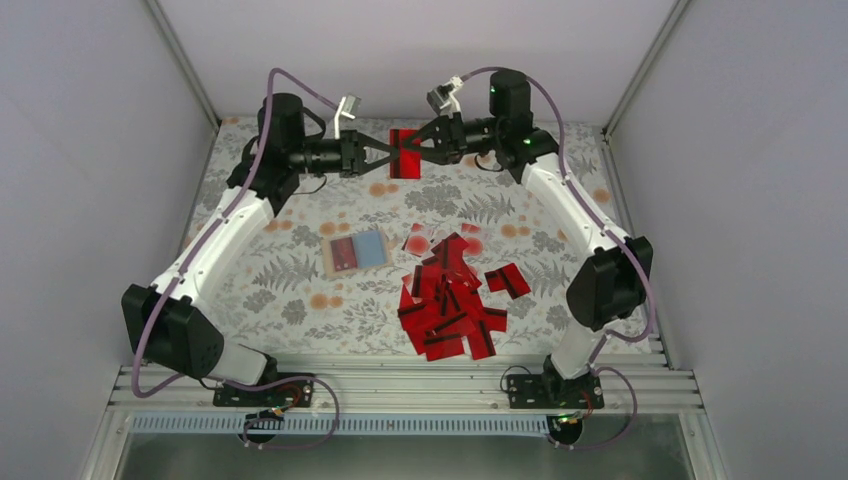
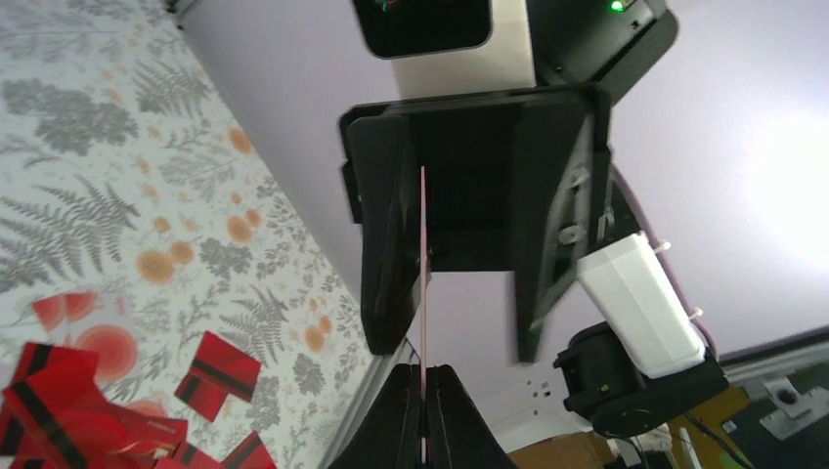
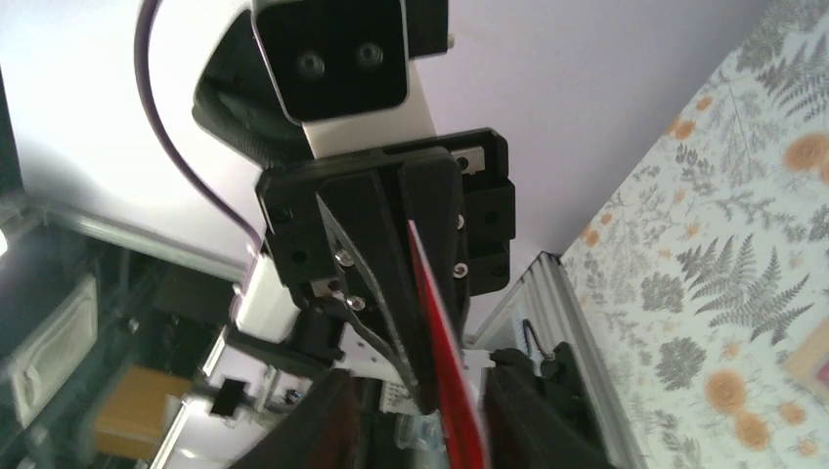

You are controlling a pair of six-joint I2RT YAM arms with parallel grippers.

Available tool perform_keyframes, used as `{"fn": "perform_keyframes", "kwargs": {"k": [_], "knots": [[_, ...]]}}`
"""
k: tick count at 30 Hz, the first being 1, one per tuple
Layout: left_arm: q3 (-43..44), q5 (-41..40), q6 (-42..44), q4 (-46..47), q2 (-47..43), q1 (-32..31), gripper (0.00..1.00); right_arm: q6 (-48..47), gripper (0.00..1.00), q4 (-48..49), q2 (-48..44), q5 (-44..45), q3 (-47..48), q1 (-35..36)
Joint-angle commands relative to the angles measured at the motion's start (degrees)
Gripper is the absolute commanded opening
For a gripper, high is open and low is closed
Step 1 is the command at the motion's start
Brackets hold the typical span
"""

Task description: Put the credit cards into the card holder

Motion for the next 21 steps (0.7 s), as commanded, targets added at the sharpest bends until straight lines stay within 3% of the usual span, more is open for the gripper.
{"fn": "perform_keyframes", "kwargs": {"k": [1,3,5,15,21], "knots": [[-3.12,-3.18,2.32,-4.00,-3.62,2.64,0.02,-7.31,0.43,-10.54,1.48,2.45,3.22,-0.24],[-5.70,-4.75,4.10,-7.29,-5.53,5.32,0.02,-10.51,0.53,-13.95,1.40,4.60,2.60,-0.98],[-8.40,-6.77,7.22,-11.90,-7.28,7.59,0.02,-12.67,0.56,-16.33,1.28,6.38,1.60,-1.54],[-28.10,-9.12,17.40,-20.33,-11.25,16.02,0.02,-19.24,0.57,-20.92,1.31,12.61,-6.69,-1.71],[-34.38,-8.51,22.29,-20.61,-8.74,19.21,0.02,-20.43,0.57,-21.05,2.98,13.67,-9.34,-1.71]]}}
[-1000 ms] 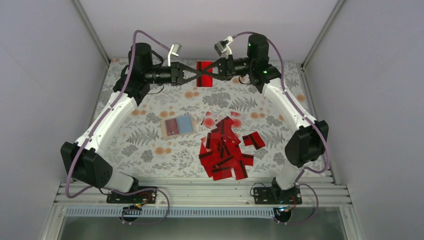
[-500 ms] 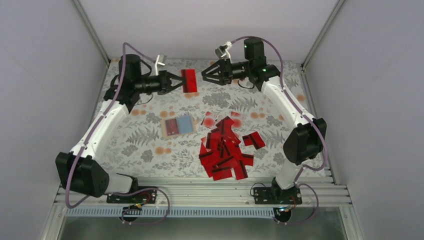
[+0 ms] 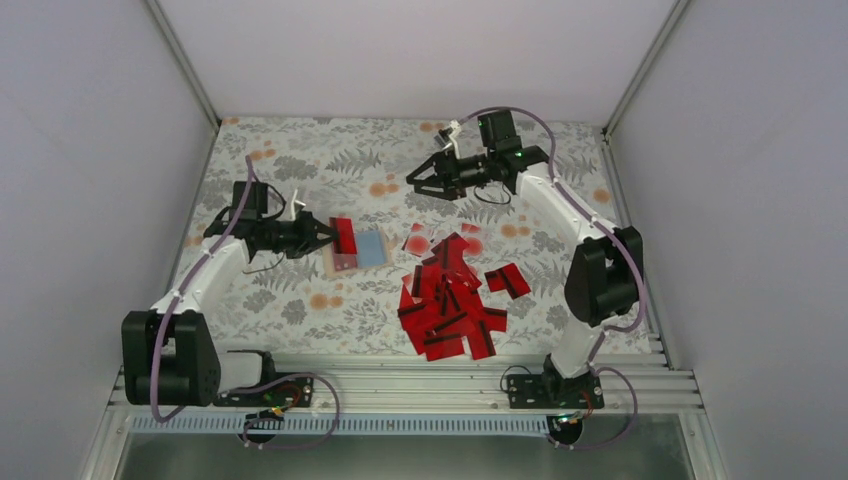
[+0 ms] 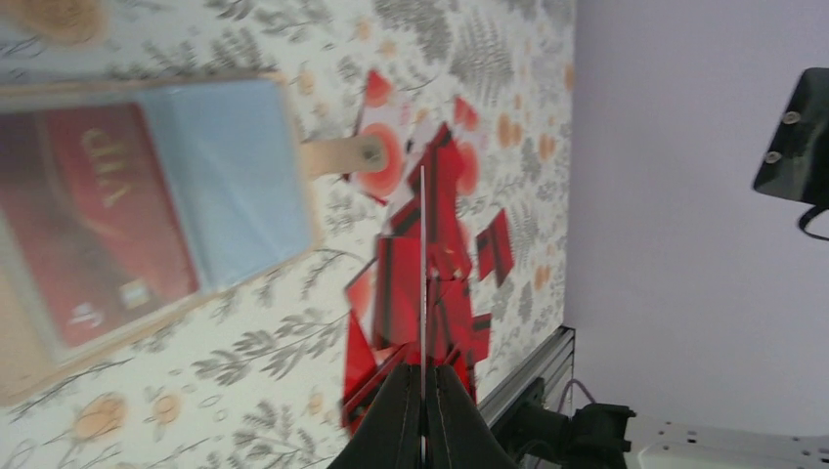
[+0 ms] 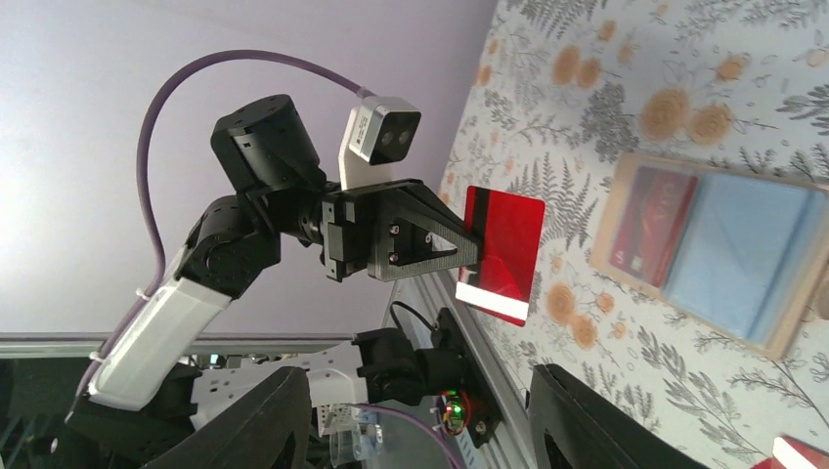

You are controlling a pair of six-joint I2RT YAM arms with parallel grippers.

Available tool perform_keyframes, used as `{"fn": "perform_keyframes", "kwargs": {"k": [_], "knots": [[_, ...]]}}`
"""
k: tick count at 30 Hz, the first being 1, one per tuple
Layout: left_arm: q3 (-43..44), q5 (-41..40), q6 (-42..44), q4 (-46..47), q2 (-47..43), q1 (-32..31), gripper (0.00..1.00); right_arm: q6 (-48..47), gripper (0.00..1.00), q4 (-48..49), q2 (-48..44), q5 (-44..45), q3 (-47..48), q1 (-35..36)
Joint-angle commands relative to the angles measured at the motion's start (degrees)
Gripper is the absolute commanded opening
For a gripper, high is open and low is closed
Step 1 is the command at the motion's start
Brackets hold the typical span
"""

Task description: Put the credit cards into the card holder

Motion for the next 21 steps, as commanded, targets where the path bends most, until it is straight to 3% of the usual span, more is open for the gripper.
{"fn": "perform_keyframes", "kwargs": {"k": [1,7,15,21], "knots": [[-2.30,0.37,6.14,-1.01,2.05,1.78,0.02,-2.82,0.57,-1.57,1.94,1.62,-0.73,-0.18],[-3.47,0.16,10.12,-0.23,6.70,2.59,0.02,-3.42,0.58,-2.50,3.76,3.77,-0.18,0.33],[-5.40,0.64,11.82,3.86,12.72,2.81,0.02,-5.07,0.79,-4.80,5.26,9.13,-0.10,1.68],[-6.19,2.05,12.09,7.29,17.48,2.81,0.02,-6.85,0.80,-6.82,7.86,14.00,0.78,2.85]]}}
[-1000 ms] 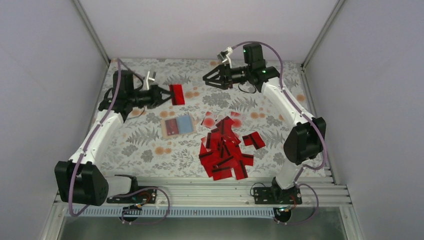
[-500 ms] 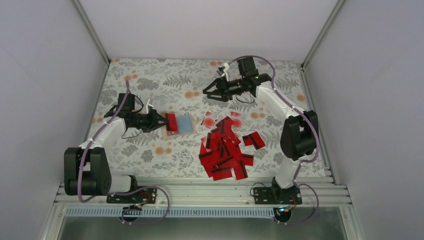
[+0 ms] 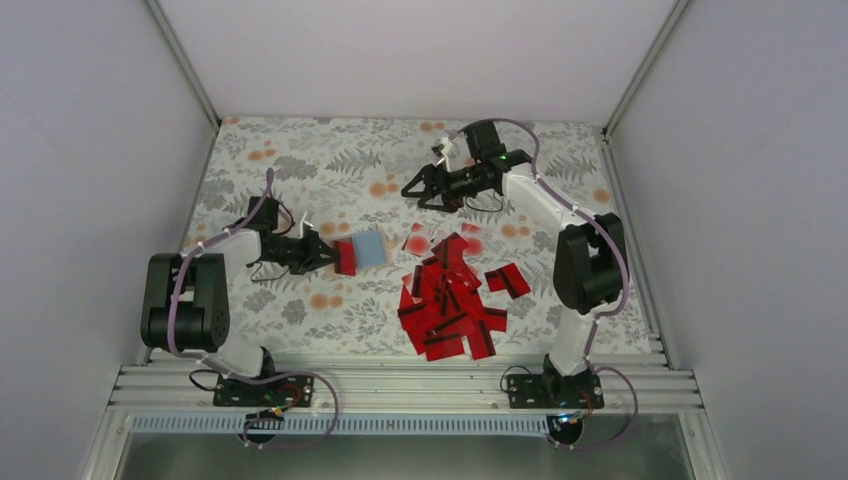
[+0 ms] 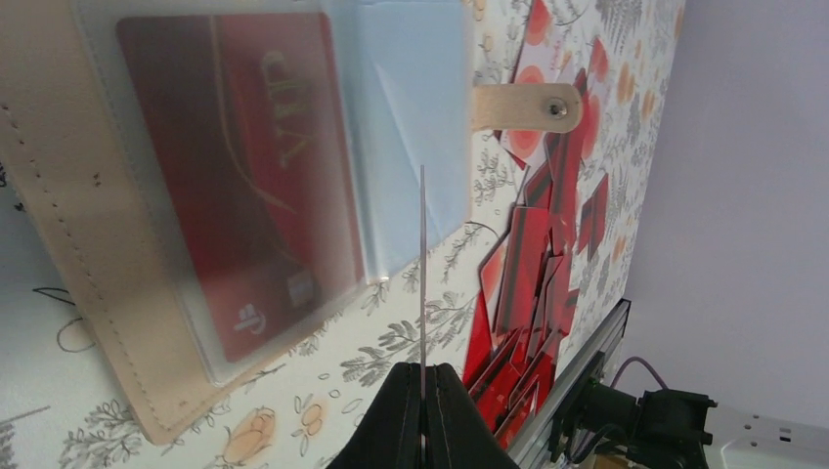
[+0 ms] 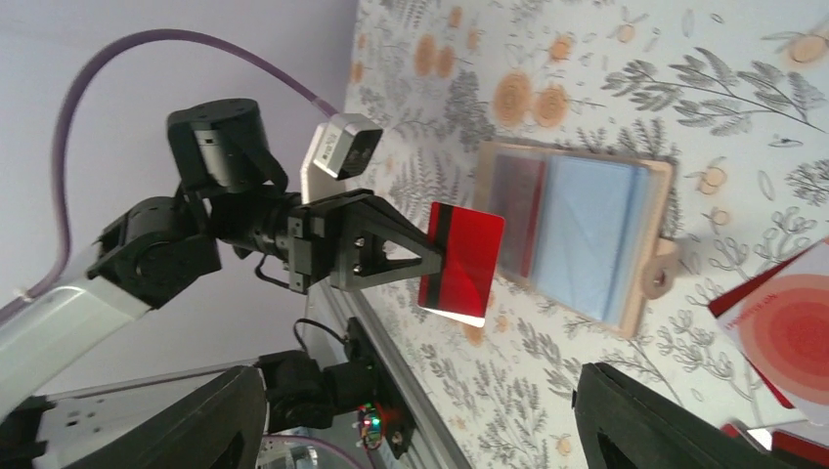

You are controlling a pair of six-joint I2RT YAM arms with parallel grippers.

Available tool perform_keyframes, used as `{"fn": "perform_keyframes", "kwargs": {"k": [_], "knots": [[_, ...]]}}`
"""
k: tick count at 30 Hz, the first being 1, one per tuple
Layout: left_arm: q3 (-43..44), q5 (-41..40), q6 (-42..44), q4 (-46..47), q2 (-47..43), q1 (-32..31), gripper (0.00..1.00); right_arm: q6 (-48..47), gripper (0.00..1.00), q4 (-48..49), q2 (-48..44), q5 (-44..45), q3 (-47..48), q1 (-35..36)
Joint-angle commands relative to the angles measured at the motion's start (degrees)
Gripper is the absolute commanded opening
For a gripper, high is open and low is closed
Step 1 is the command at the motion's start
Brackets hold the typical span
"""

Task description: Put the credit cards into the card holder

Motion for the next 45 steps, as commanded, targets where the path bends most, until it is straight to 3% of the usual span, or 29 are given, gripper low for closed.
{"fn": "perform_keyframes", "kwargs": {"k": [1,13,34,45], "knots": [[-0.73,2.34,1.77,4.09,3.02,0.32,0.03,-2.56,0.80,-2.94,2.71,5.15,1.52,1.58],[2.44,4.35,2.51,3.94,9.80,0.29,0.02,-2.91,0.74,-3.04,6.85,5.34,3.78,2.94],[6.33,5.21,3.40,3.96,15.46,0.12,0.02,-4.44,0.70,-3.61,9.28,4.52,3.66,2.98],[7.47,5.34,2.82,5.30,16.77,-0.12,0.02,-5.19,0.63,-2.59,10.84,3.58,2.19,3.07]]}}
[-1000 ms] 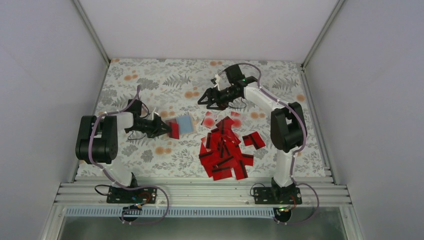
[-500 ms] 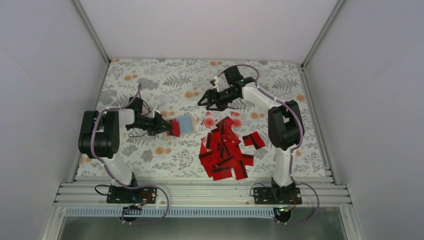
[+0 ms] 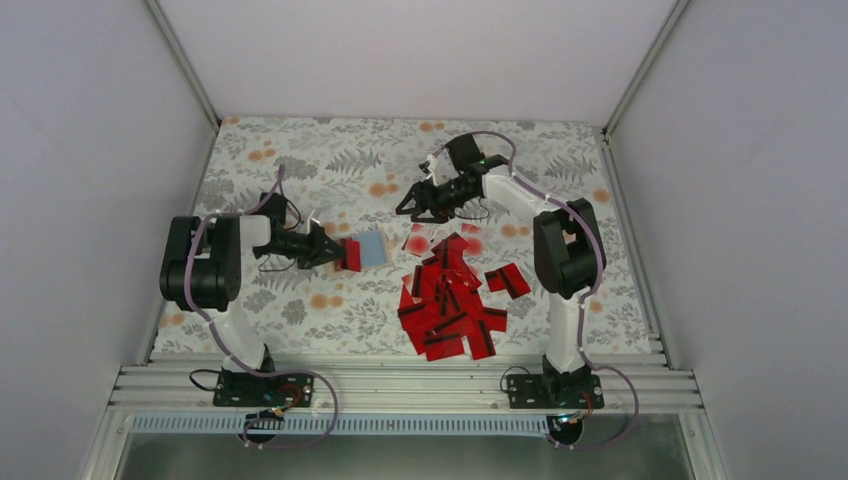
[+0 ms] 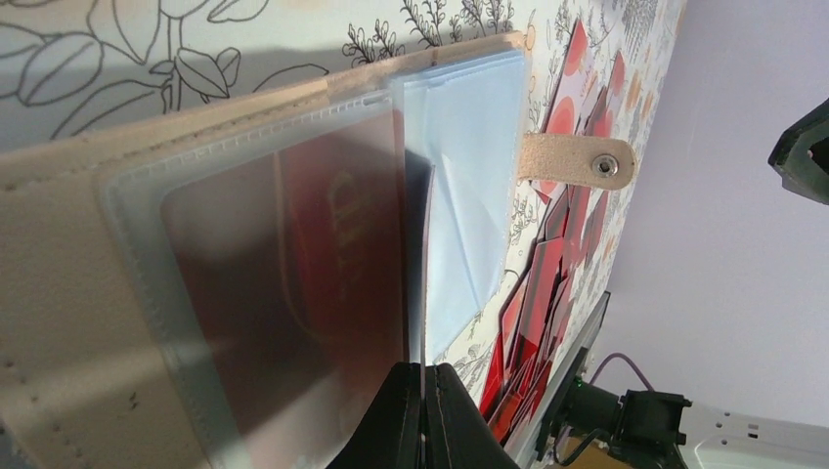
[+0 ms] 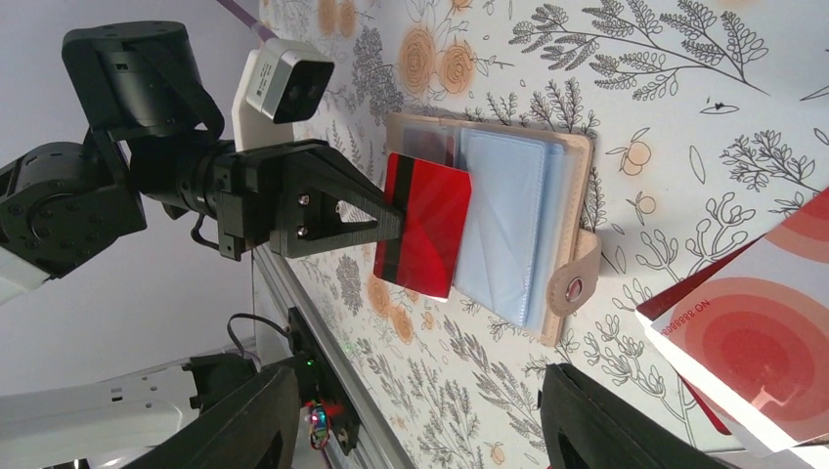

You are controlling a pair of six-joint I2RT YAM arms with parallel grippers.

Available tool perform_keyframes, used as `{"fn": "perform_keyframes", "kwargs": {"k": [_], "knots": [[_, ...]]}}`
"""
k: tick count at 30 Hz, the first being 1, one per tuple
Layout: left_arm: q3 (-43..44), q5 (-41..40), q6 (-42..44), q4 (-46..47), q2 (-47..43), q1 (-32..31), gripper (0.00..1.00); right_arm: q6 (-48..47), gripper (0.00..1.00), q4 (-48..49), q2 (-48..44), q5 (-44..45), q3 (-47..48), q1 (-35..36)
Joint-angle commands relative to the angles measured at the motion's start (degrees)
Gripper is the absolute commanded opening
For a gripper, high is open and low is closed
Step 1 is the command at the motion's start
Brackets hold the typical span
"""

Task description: Put the credit cards into the card holder

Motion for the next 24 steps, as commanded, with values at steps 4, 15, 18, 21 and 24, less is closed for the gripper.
{"fn": "perform_keyframes", "kwargs": {"k": [4,15,18,21,24], "knots": [[1.73,1.12,0.67,2.27,1.48,-0.32,0.02,-1.62,0.59,0.84,1.82,-1.44,-1.06,0.83],[2.49,1.00,-1.10,4.58,2.53,-1.08,0.02,-2.31,0.46,1.15,5.78,1.02,0.12,3.04],[2.61,0.91,-1.75,5.31,2.62,-1.28,0.02,-2.31,0.44,0.67,7.26,2.77,1.15,3.99],[2.83,0.74,-1.97,5.53,2.82,-1.47,0.02,-2.24,0.42,0.62,8.51,3.54,1.73,4.79],[2.75,0.57,-2.21,6.05,2.99,-1.65,0.02,-2.32,0.39,0.72,9.50,3.88,1.92,5.49]]}}
